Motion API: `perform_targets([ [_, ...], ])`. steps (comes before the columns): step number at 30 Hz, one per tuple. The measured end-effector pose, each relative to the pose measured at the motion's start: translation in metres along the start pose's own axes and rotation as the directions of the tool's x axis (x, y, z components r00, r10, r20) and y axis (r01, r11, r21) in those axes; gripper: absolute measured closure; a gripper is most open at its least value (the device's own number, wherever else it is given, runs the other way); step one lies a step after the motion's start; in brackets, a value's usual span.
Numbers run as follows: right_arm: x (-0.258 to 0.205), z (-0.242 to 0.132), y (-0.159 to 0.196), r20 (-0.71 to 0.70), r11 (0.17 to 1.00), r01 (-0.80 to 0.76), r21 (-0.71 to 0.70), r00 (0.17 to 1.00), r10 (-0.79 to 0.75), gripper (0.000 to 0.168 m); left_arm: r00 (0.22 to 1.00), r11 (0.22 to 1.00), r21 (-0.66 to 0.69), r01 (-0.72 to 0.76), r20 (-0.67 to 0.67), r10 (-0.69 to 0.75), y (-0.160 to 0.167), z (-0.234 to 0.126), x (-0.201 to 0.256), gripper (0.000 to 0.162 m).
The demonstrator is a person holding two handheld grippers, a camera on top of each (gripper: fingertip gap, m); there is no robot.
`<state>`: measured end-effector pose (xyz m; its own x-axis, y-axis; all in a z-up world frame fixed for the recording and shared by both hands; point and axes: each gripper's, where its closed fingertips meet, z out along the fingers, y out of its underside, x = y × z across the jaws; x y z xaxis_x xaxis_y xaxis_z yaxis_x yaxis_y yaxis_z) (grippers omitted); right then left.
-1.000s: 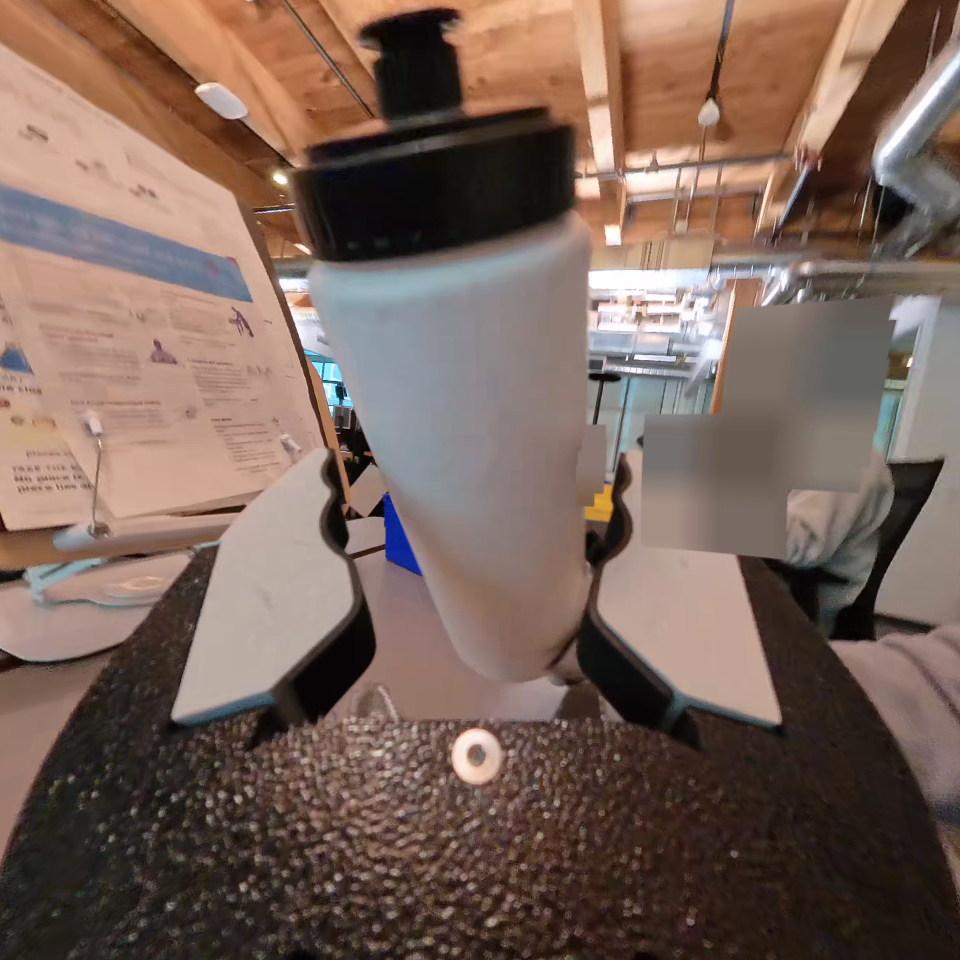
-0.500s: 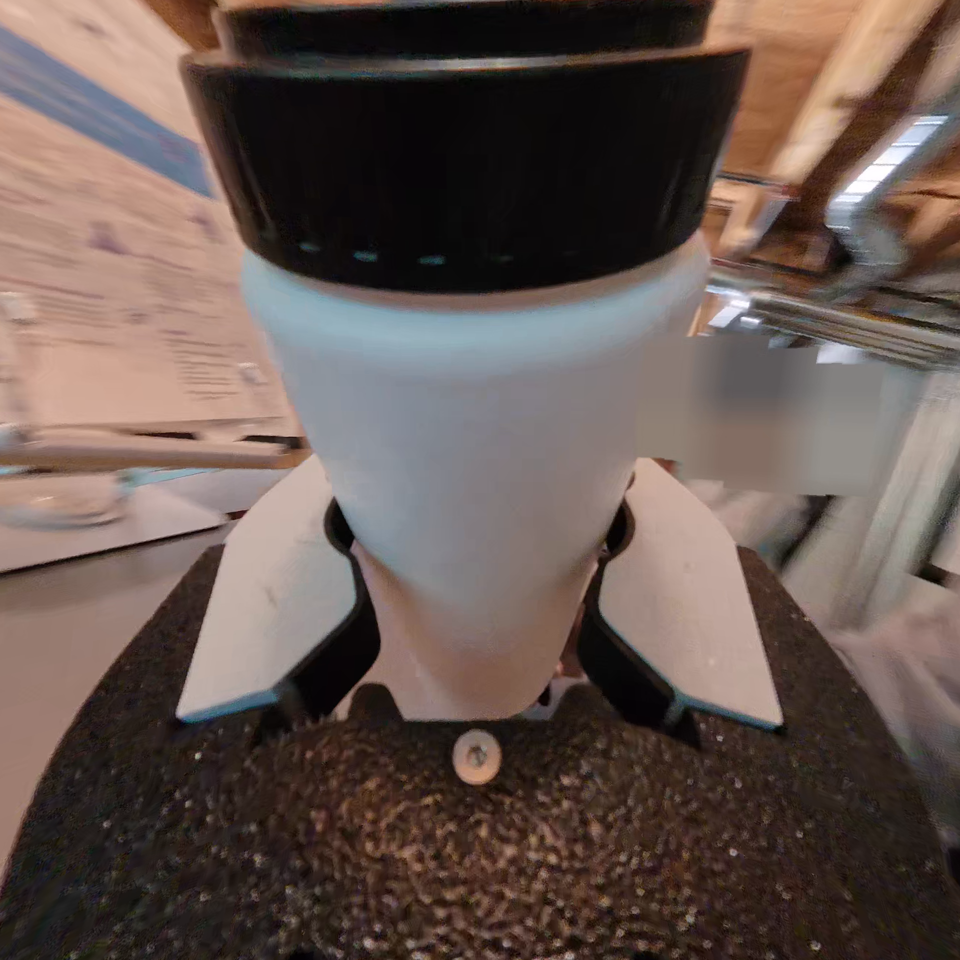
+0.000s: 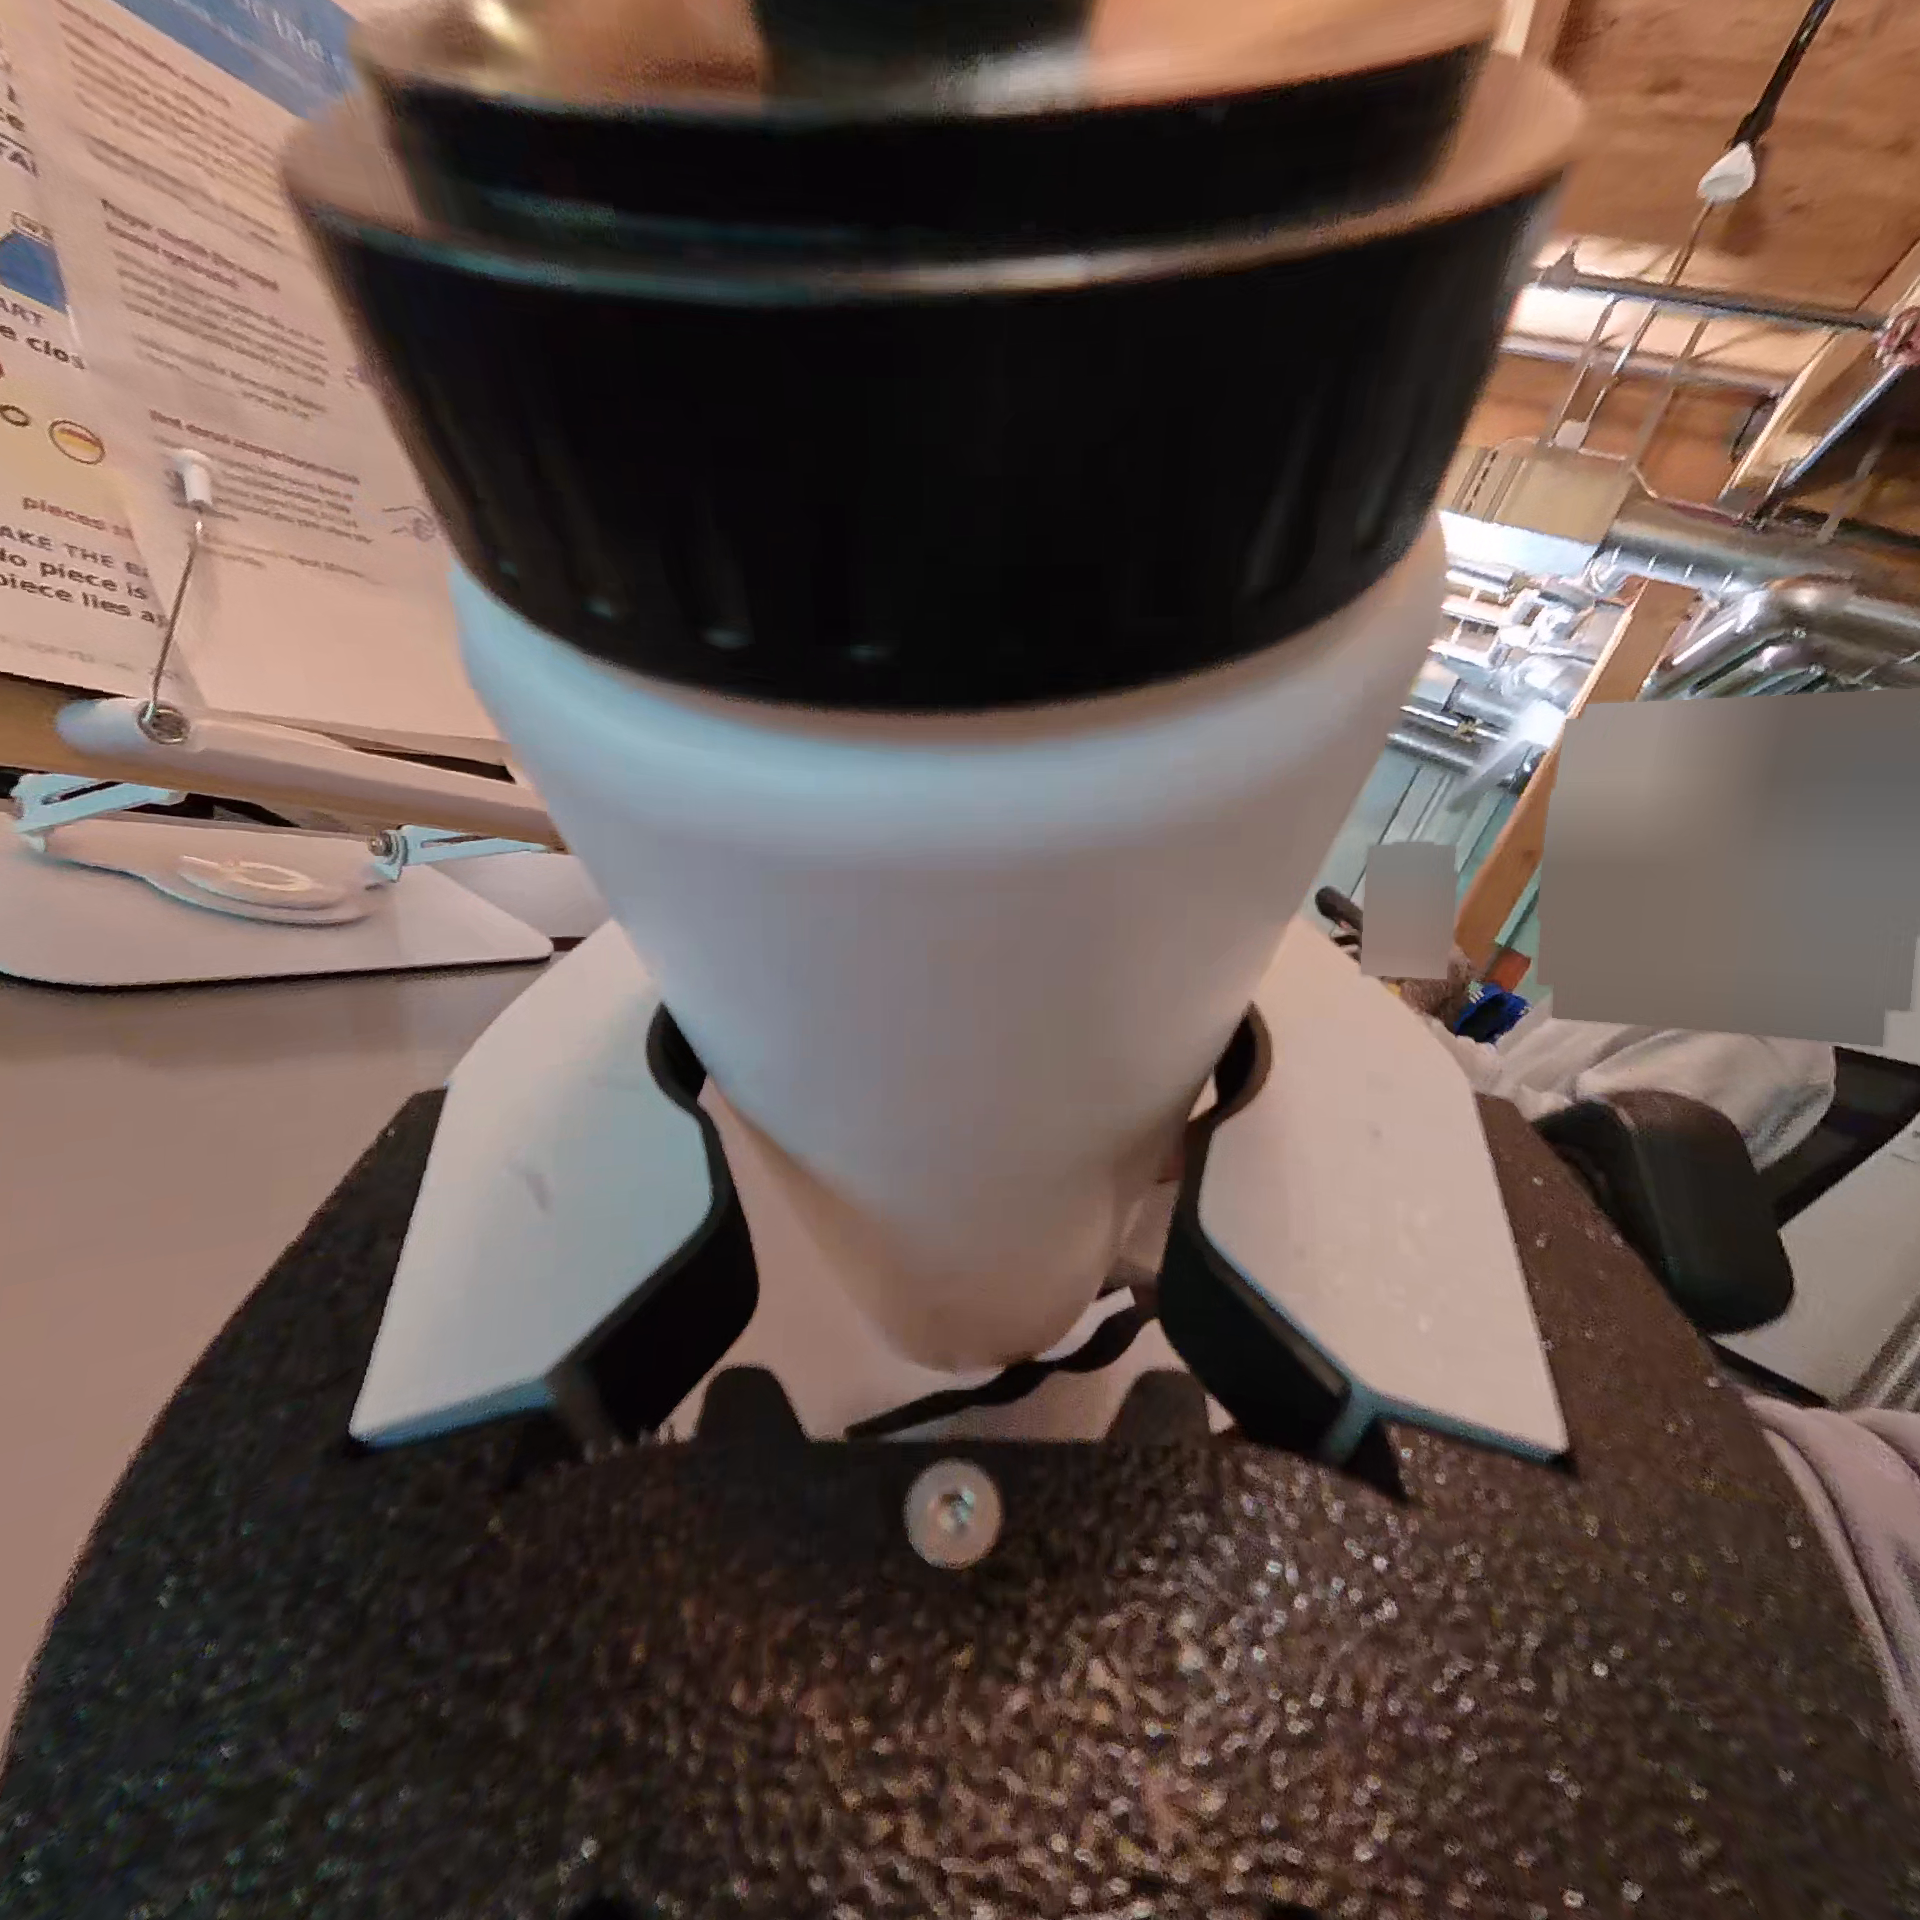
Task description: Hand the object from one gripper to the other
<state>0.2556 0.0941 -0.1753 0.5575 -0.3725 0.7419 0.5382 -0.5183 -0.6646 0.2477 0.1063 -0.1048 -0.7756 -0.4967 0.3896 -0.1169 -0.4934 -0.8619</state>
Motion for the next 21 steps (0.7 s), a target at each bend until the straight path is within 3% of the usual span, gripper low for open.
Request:
perform_targets([
  [2,-0.002,-0.002,-0.002,0.075,0.995,-0.097,0.022,0.993,0.095,0.072,0.998,0.999,-0.011,-0.033,-0.051,0.033,-0.001,-0.001,0.006,0.067],
  [4,-0.008,-0.010,-0.021,0.247,0.926,-0.359,0.114,0.913,0.324,0.072,0.981,0.992,0.029,-0.125,-0.144,0.128,-0.009,-0.005,0.023,0.069],
  [5,-0.008,-0.017,-0.034,0.353,0.848,-0.506,0.159,0.831,0.430,0.072,0.965,0.983,0.042,-0.180,-0.185,0.184,-0.012,-0.007,0.032,0.064],
  [7,-0.001,-0.037,-0.062,0.603,0.589,-0.790,0.170,0.556,0.572,0.073,0.930,0.962,0.041,-0.271,-0.247,0.272,-0.013,-0.011,0.045,0.056],
  [8,0.004,-0.047,-0.070,0.704,0.468,-0.875,0.125,0.411,0.579,0.074,0.919,0.959,0.029,-0.280,-0.279,0.277,-0.011,-0.013,0.049,0.056],
  [9,0.009,-0.054,-0.074,0.762,0.396,-0.912,0.101,0.327,0.559,0.074,0.915,0.966,0.014,-0.257,-0.317,0.248,-0.009,-0.014,0.052,0.056],
  [13,-0.011,-0.064,-0.076,0.844,0.414,-0.910,-0.008,0.216,0.491,0.074,0.895,0.995,-0.080,-0.054,-0.447,0.013,0.001,-0.017,0.060,0.053],
  [14,-0.015,-0.061,-0.076,0.844,0.409,-0.912,-0.037,0.191,0.502,0.074,0.885,0.996,-0.082,-0.034,-0.466,-0.008,0.002,-0.018,0.062,0.062],
  [17,-0.032,-0.056,-0.070,0.832,0.486,-0.872,-0.060,0.225,0.507,0.075,0.894,0.997,-0.073,-0.025,-0.448,-0.010,-0.001,-0.015,0.060,0.063],
  [19,-0.034,-0.039,-0.054,0.734,0.554,-0.831,-0.044,0.350,0.583,0.083,0.934,0.995,-0.076,-0.071,-0.356,0.039,0.000,-0.010,0.049,0.064],
  [21,-0.020,-0.032,-0.047,0.641,0.597,-0.801,0.044,0.481,0.599,0.076,0.969,0.977,-0.109,-0.182,-0.191,0.159,0.005,-0.006,0.026,0.064],
])
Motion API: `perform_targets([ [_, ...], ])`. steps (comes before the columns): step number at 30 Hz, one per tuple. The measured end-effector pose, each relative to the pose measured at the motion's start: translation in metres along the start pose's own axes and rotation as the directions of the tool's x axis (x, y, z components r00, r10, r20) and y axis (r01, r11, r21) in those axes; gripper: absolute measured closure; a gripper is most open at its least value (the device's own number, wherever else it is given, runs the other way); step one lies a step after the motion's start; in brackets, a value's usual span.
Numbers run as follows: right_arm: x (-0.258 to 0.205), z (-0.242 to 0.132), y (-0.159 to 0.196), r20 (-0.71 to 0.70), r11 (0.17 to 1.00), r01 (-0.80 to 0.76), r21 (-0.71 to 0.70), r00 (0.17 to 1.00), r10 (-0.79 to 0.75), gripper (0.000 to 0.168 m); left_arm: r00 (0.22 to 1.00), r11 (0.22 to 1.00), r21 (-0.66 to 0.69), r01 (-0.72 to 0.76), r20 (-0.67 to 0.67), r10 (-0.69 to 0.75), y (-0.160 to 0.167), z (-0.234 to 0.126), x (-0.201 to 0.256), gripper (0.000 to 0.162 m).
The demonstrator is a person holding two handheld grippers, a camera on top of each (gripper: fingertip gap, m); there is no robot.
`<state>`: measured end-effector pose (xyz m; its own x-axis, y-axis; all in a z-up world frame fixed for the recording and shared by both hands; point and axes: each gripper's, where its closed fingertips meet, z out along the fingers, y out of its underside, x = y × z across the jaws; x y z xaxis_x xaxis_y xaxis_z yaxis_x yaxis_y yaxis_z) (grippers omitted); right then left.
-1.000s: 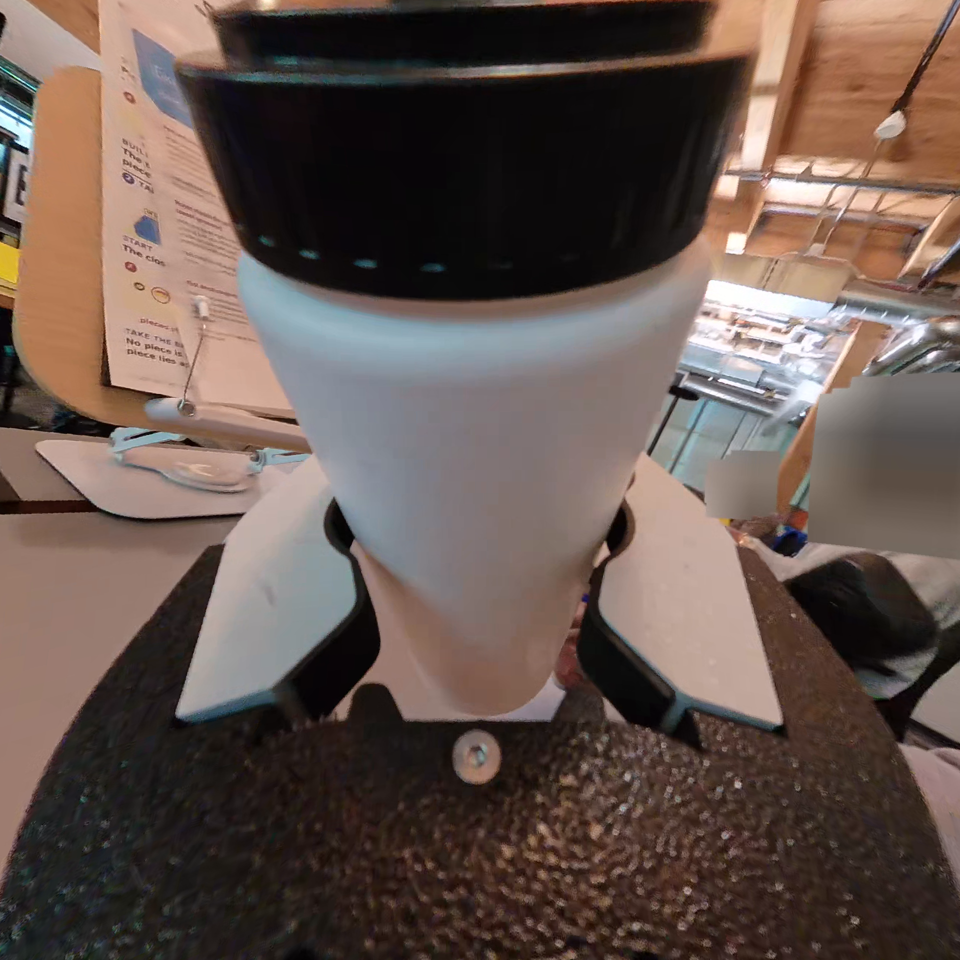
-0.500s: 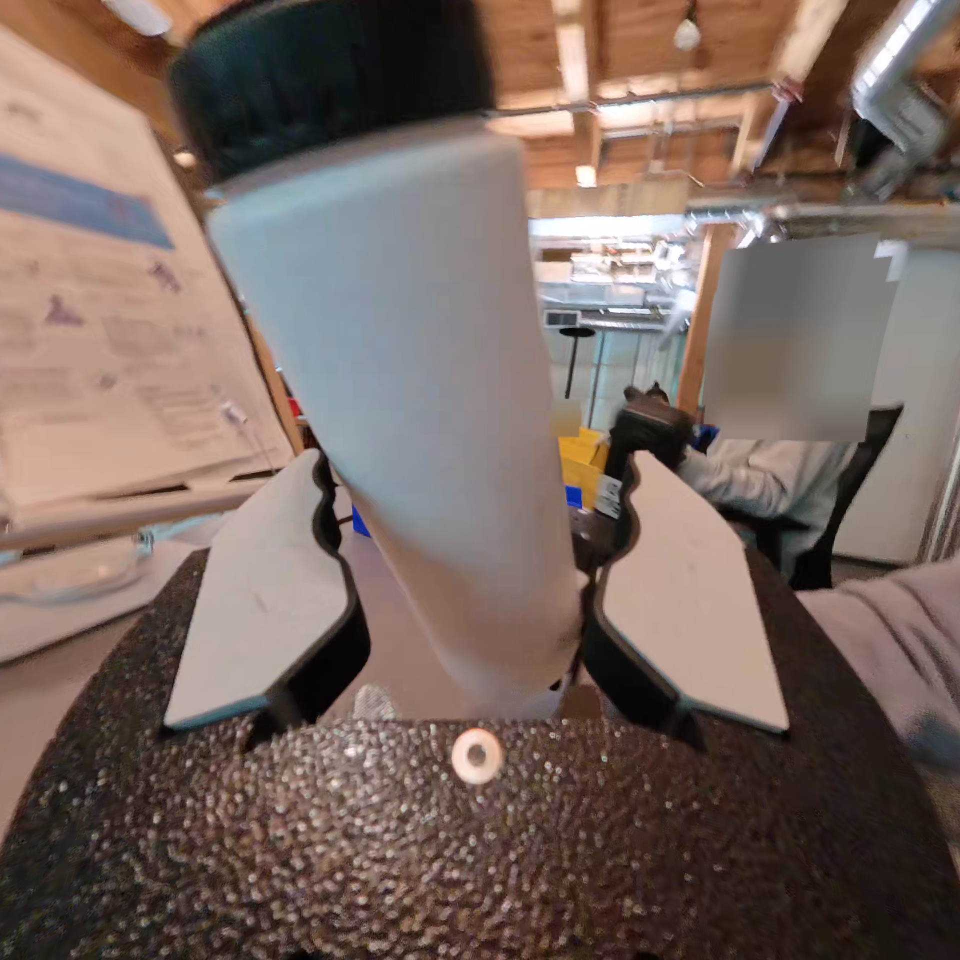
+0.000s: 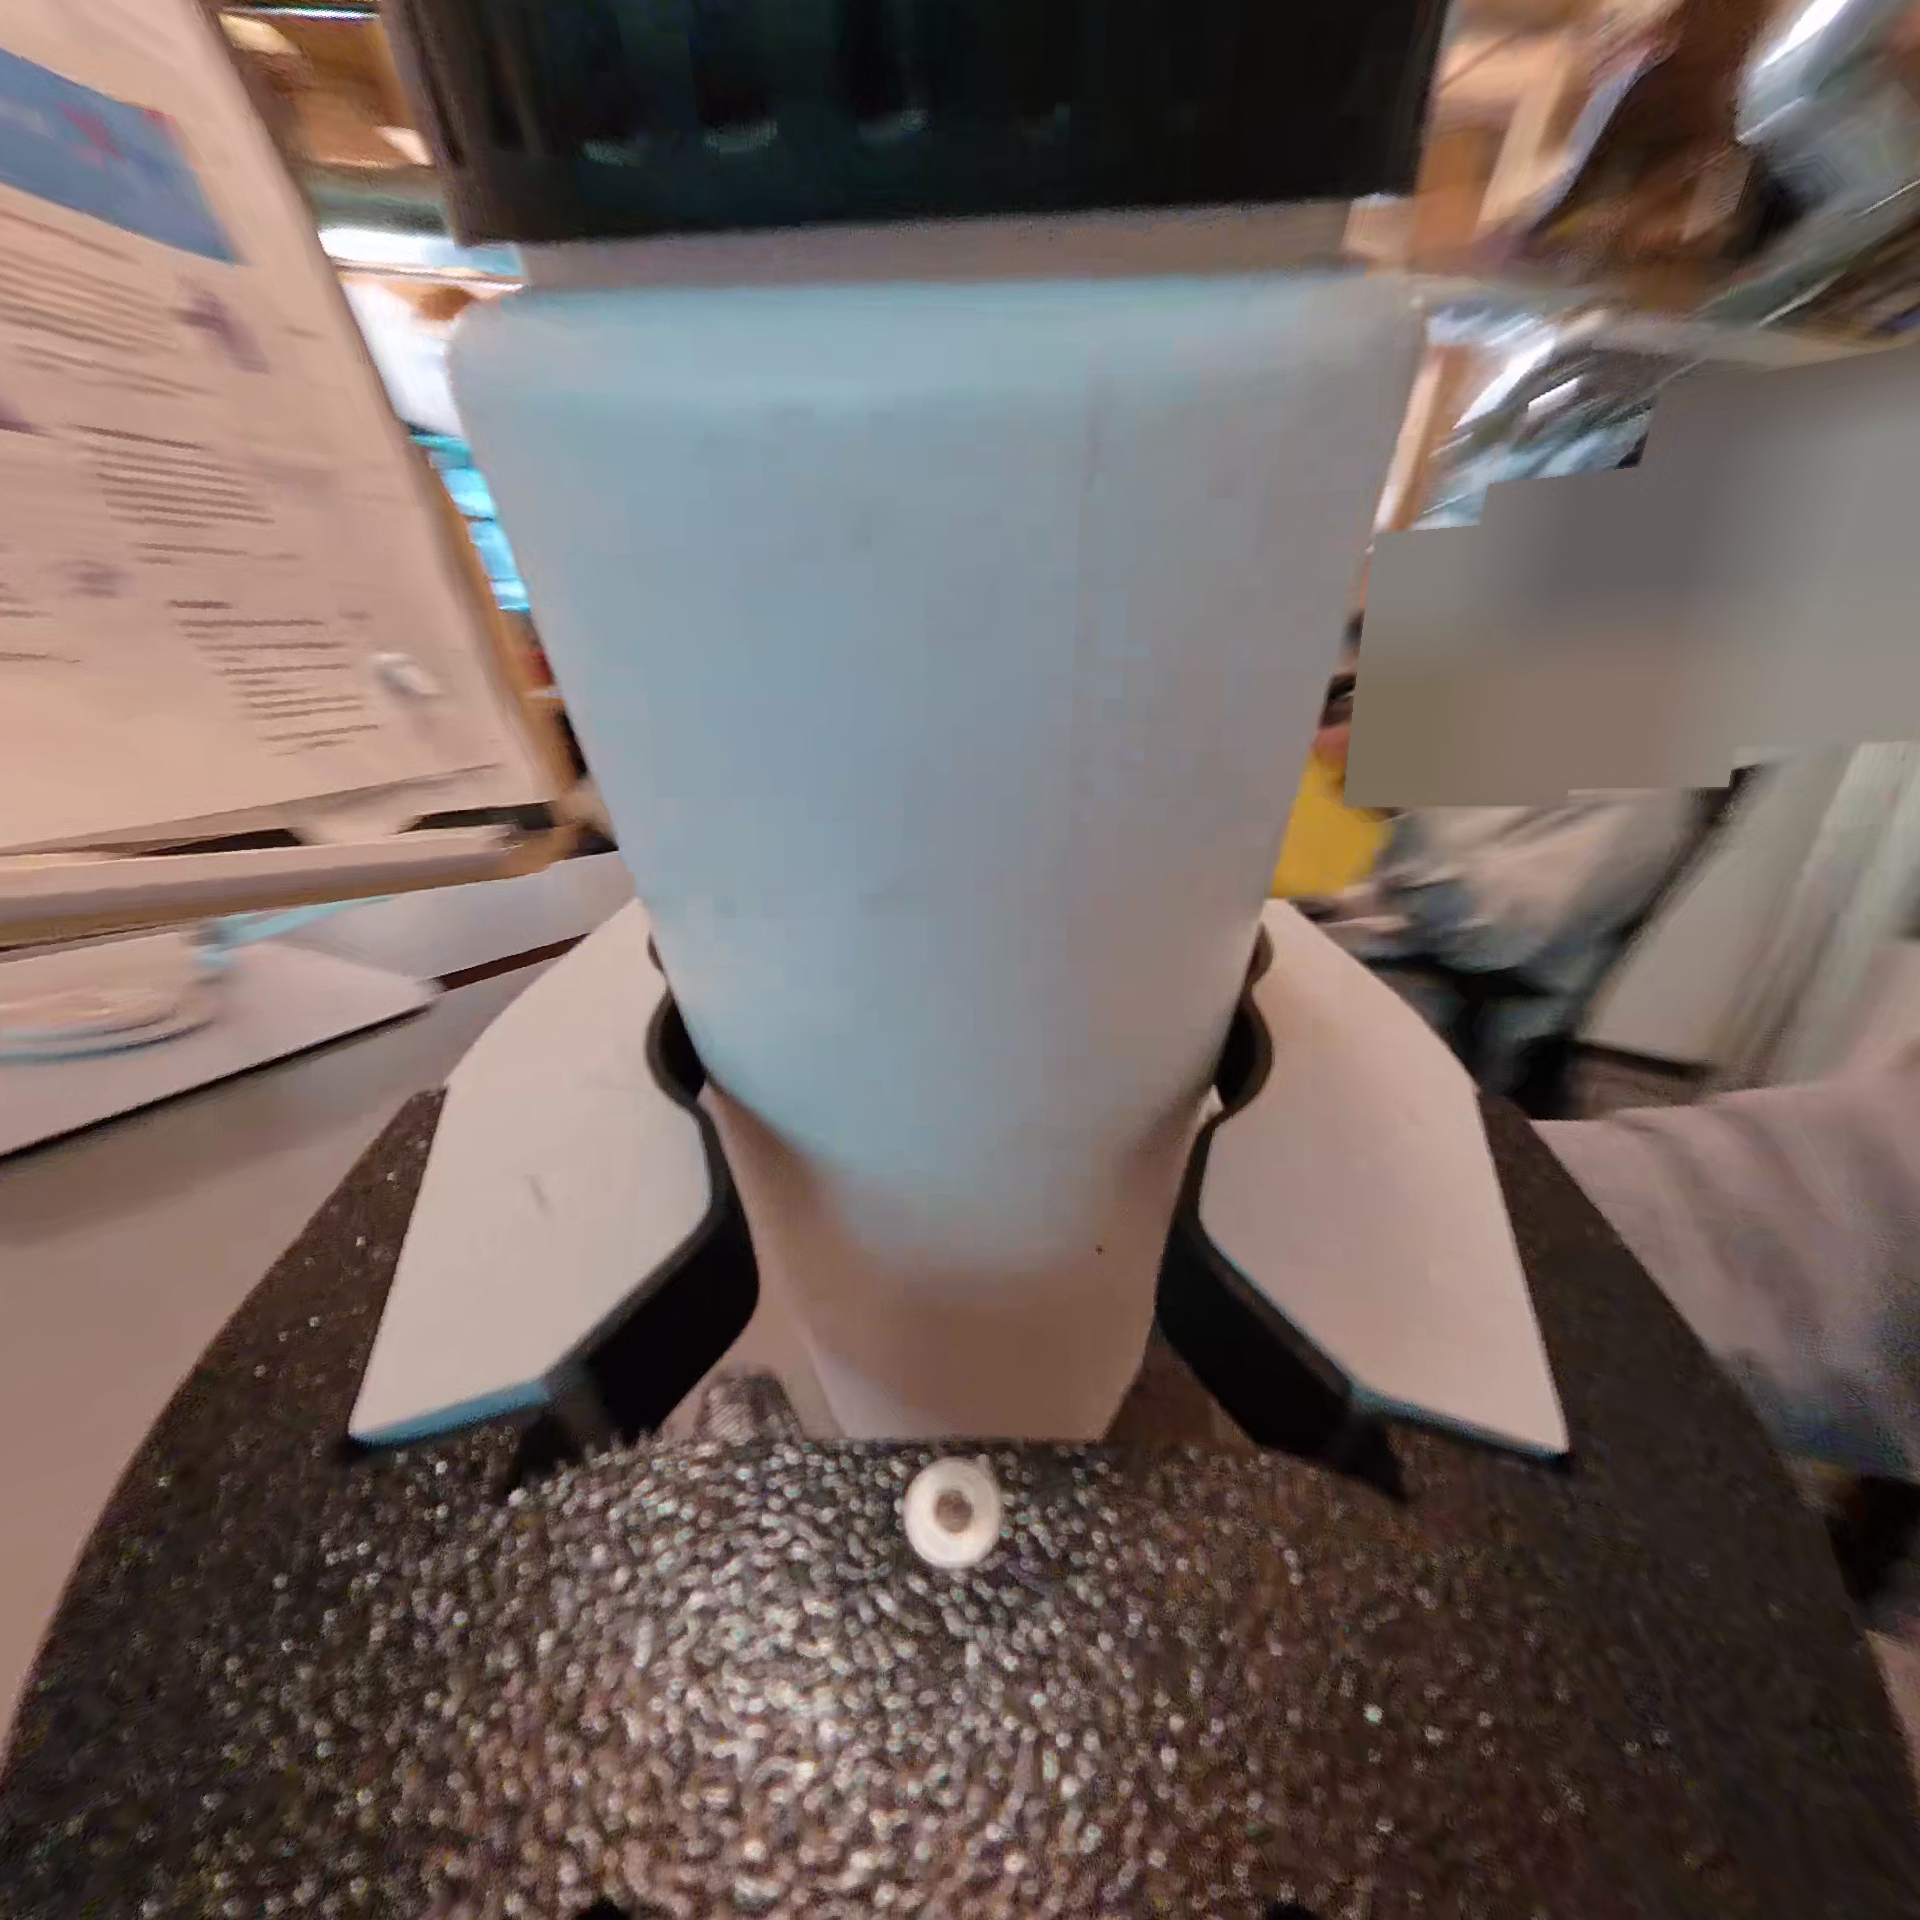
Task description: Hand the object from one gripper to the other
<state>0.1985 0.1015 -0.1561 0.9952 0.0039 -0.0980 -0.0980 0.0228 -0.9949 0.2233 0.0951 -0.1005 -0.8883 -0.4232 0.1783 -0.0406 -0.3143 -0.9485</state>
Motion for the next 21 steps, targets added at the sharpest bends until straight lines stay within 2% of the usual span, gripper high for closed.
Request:
perform_targets([
  [3,0.011,-0.012,-0.031,-0.173,0.977,0.184,0.108,0.971,-0.164,0.070,0.940,0.974,-0.139,-0.180,0.269,0.212,0.006,-0.006,-0.030,0.064],
  [6,0.003,-0.020,-0.060,-0.256,0.933,0.307,0.189,0.932,-0.255,0.068,0.758,0.844,-0.360,-0.396,0.391,0.523,0.010,-0.008,-0.041,0.064],
  [10,-0.002,-0.019,-0.071,-0.298,0.919,0.330,0.217,0.918,-0.260,0.070,0.458,0.574,-0.582,-0.576,0.352,0.816,0.015,-0.004,-0.040,0.064],
  [13,0.000,-0.012,-0.064,-0.345,0.919,0.356,0.170,0.895,-0.282,0.073,0.338,0.429,-0.632,-0.645,0.268,0.902,0.023,0.007,-0.031,0.064],
  [15,-0.003,-0.014,-0.066,-0.389,0.886,0.430,0.174,0.856,-0.340,0.081,0.310,0.386,-0.634,-0.670,0.234,0.922,0.028,0.013,-0.025,0.064],
  [17,-0.005,-0.014,-0.067,-0.361,0.892,0.413,0.183,0.873,-0.330,0.082,0.310,0.395,-0.599,-0.697,0.245,0.919,0.025,0.014,-0.021,0.064],
  [19,-0.004,-0.018,-0.070,-0.276,0.927,0.295,0.231,0.934,-0.228,0.083,0.367,0.437,-0.520,-0.734,0.237,0.900,0.024,0.017,-0.012,0.064],
  [21,0.006,-0.034,-0.081,-0.265,0.916,0.213,0.340,0.956,-0.124,0.082,0.486,0.544,-0.448,-0.709,0.249,0.838,0.022,0.015,-0.008,0.067],
])
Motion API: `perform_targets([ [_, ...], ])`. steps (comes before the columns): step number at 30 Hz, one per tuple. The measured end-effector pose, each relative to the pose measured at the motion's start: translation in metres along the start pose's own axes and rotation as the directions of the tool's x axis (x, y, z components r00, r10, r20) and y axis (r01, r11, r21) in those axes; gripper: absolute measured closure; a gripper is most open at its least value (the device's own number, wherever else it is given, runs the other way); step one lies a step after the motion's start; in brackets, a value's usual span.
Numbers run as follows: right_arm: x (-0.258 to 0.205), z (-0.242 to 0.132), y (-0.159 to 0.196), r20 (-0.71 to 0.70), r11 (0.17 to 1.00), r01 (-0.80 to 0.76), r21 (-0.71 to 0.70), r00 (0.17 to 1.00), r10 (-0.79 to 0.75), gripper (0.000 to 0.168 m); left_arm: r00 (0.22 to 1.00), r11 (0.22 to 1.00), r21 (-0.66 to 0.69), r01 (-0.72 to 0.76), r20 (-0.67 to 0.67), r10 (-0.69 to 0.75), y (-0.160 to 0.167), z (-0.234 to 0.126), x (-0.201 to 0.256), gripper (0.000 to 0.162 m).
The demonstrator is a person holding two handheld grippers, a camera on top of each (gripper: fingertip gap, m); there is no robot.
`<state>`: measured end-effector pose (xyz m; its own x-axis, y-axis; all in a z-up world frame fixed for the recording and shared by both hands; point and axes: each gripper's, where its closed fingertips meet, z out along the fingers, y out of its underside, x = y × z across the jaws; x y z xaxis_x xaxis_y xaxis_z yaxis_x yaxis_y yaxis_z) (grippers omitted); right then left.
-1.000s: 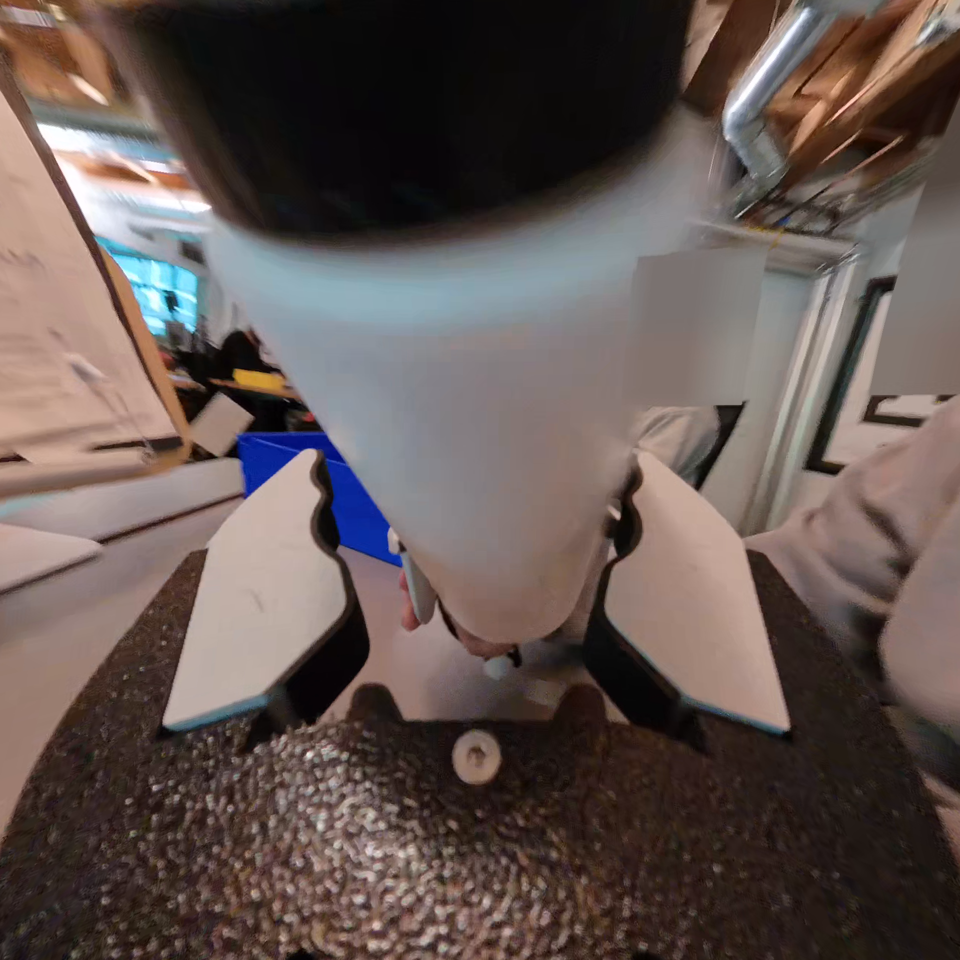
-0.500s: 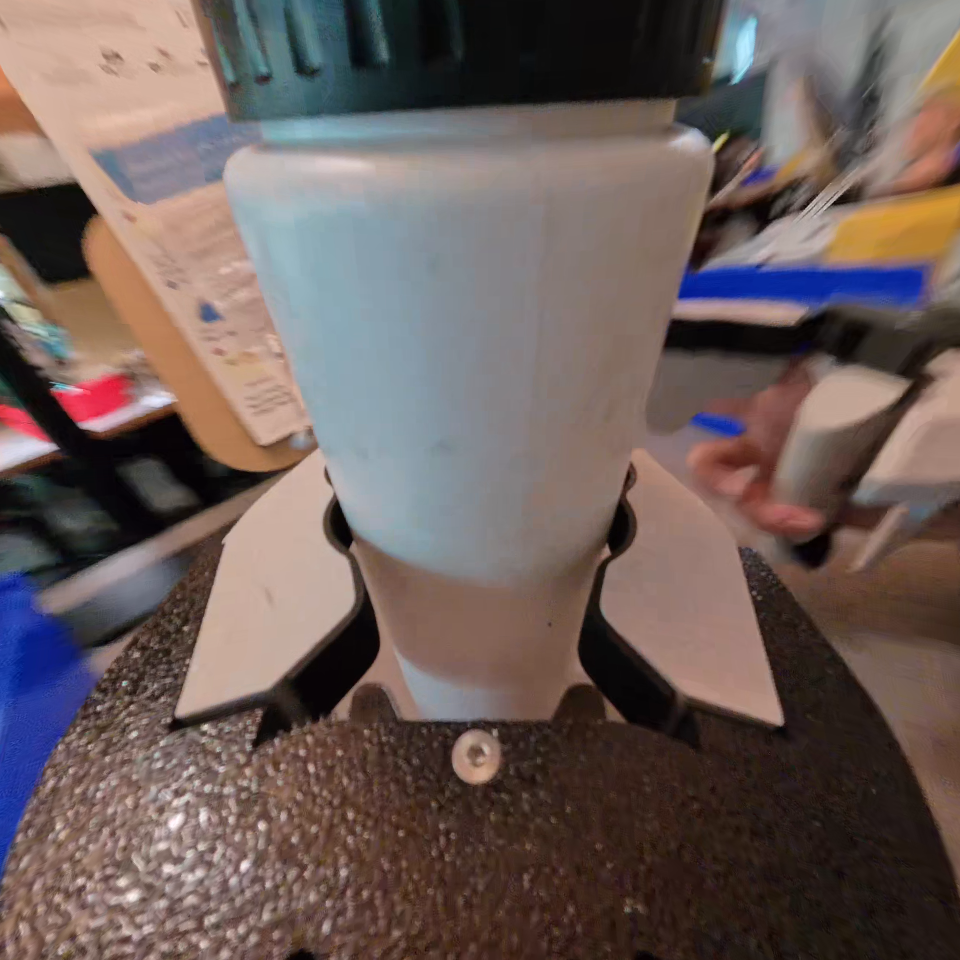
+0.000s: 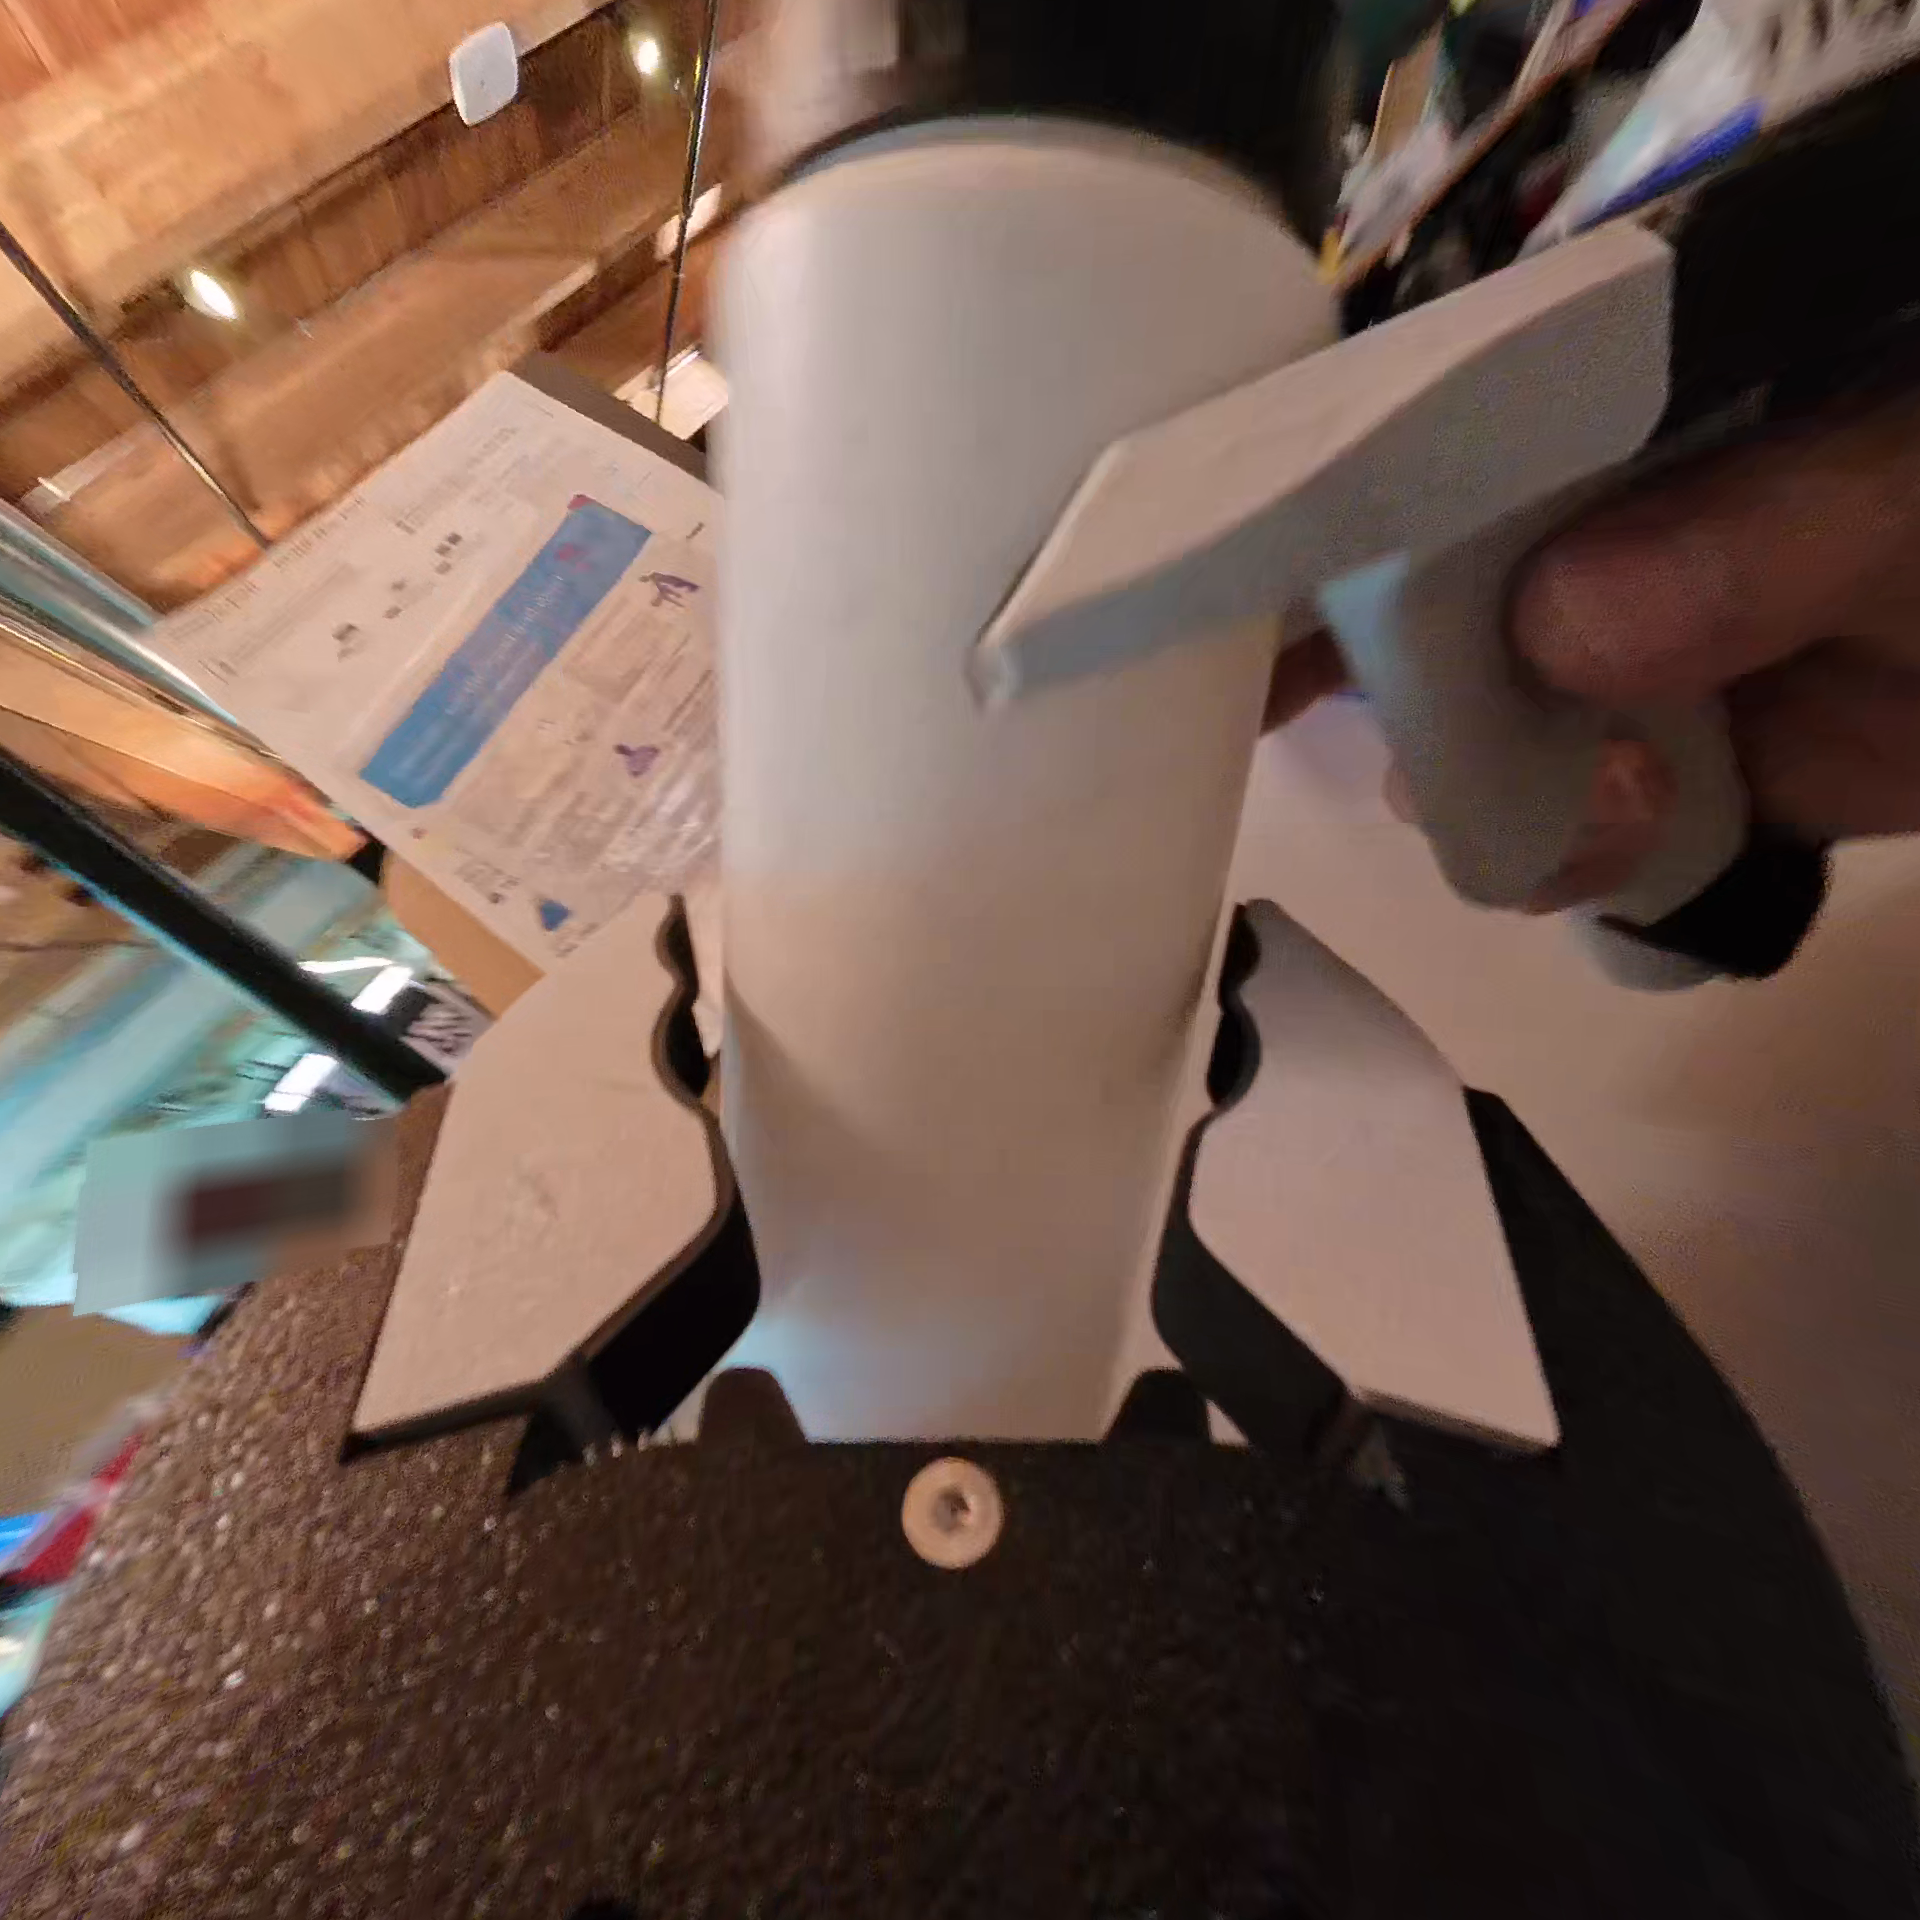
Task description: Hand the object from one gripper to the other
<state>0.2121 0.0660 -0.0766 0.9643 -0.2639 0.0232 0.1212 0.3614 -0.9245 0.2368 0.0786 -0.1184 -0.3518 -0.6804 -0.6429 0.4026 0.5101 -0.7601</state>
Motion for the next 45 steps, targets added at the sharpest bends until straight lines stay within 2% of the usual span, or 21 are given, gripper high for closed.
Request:
perform_targets([
  [3,0.027,-0.020,-0.029,0.009,0.951,-0.235,0.200,0.971,0.238,0.083,0.929,0.927,0.075,0.367,-0.073,-0.362,-0.001,-0.005,-0.018,0.054],
  [4,0.035,-0.028,-0.039,0.040,0.903,-0.327,0.278,0.943,0.329,0.083,0.858,0.854,0.105,0.509,-0.138,-0.494,-0.003,-0.007,-0.022,0.051],
  [6,0.048,-0.040,-0.050,0.114,0.804,-0.460,0.377,0.884,0.453,0.083,0.638,0.630,0.141,0.764,-0.314,-0.703,-0.011,-0.013,-0.029,0.050],
  [8,0.053,-0.042,-0.049,0.171,0.735,-0.552,0.395,0.830,0.531,0.083,0.408,0.398,0.123,0.909,-0.454,-0.792,-0.015,-0.017,-0.034,0.050],
  [9,0.053,-0.041,-0.046,0.179,0.721,-0.570,0.394,0.817,0.548,0.083,0.321,0.319,0.095,0.943,-0.510,-0.798,-0.017,-0.018,-0.033,0.049],
  [10,0.050,-0.037,-0.041,0.178,0.727,-0.577,0.373,0.813,0.554,0.083,0.257,0.270,0.062,0.961,-0.560,-0.788,-0.020,-0.019,-0.029,0.050],
  [12,0.044,-0.030,-0.032,0.145,0.780,-0.530,0.332,0.846,0.513,0.083,0.208,0.258,0.005,0.966,-0.610,-0.764,-0.026,-0.020,-0.020,0.047],
  [13,0.039,-0.028,-0.031,0.150,0.804,-0.506,0.312,0.862,0.484,0.083,0.216,0.277,-0.013,0.961,-0.594,-0.775,-0.024,-0.017,-0.016,0.040],
  [18,0.036,-0.027,-0.031,0.156,0.840,-0.479,0.254,0.878,0.453,0.082,0.250,0.346,-0.060,0.936,-0.579,-0.776,-0.020,-0.015,-0.010,0.051],
  [20,0.045,-0.027,-0.024,0.081,0.872,-0.439,0.218,0.898,0.432,0.079,0.244,0.326,-0.051,0.944,-0.557,-0.794,-0.016,-0.013,-0.014,0.052],
  [21,0.050,-0.028,-0.019,0.016,0.908,-0.375,0.188,0.925,0.379,0.076,0.230,0.302,-0.047,0.952,-0.541,-0.809,-0.013,-0.012,-0.017,0.053],
  [23,0.059,-0.026,0.000,-0.106,0.977,-0.213,0.028,0.971,0.214,0.056,0.197,0.243,-0.025,0.970,-0.511,-0.837,-0.008,-0.012,-0.027,0.053],
  [26,0.074,-0.030,0.014,-0.229,0.975,0.085,-0.203,0.964,-0.132,0.037,0.228,0.242,0.023,0.970,-0.435,-0.871,0.005,-0.012,-0.041,0.055],
  [28,0.082,-0.034,0.017,-0.258,0.869,0.338,-0.361,0.859,-0.442,0.033,0.277,0.279,0.050,0.959,-0.369,-0.887,0.014,-0.013,-0.049,0.058],
  [30,0.079,-0.032,0.025,-0.188,0.709,0.521,-0.474,0.727,-0.660,0.032,0.371,0.380,0.033,0.924,-0.307,-0.876,0.021,-0.011,-0.047,0.060],
  [34,0.057,-0.024,0.074,0.094,0.462,0.668,-0.584,0.620,-0.779,0.058,0.528,0.534,0.033,0.845,-0.215,-0.822,0.021,-0.009,-0.045,0.061],
  [36,0.053,-0.024,0.085,0.170,0.355,0.715,-0.602,0.549,-0.818,0.054,0.605,0.602,0.070,0.795,-0.165,-0.779,0.018,-0.012,-0.052,0.061],
  [40,0.057,-0.019,0.091,0.172,0.256,0.728,-0.636,0.457,-0.873,0.062,0.632,0.610,0.164,0.775,-0.199,-0.749,-0.004,-0.021,-0.061,0.061],
  [42,0.067,-0.019,0.088,0.142,0.205,0.721,-0.661,0.389,-0.910,0.054,0.605,0.581,0.172,0.796,-0.250,-0.756,-0.012,-0.021,-0.055,0.061],
  [44,0.083,-0.023,0.079,0.101,0.128,0.703,-0.700,0.275,-0.956,0.056,0.575,0.544,0.189,0.818,-0.317,-0.754,-0.024,-0.023,-0.049,0.061],
  [45,0.086,-0.025,0.071,0.089,0.086,0.709,-0.700,0.206,-0.975,0.068,0.574,0.540,0.197,0.818,-0.325,-0.751,-0.028,-0.023,-0.048,0.061],
])
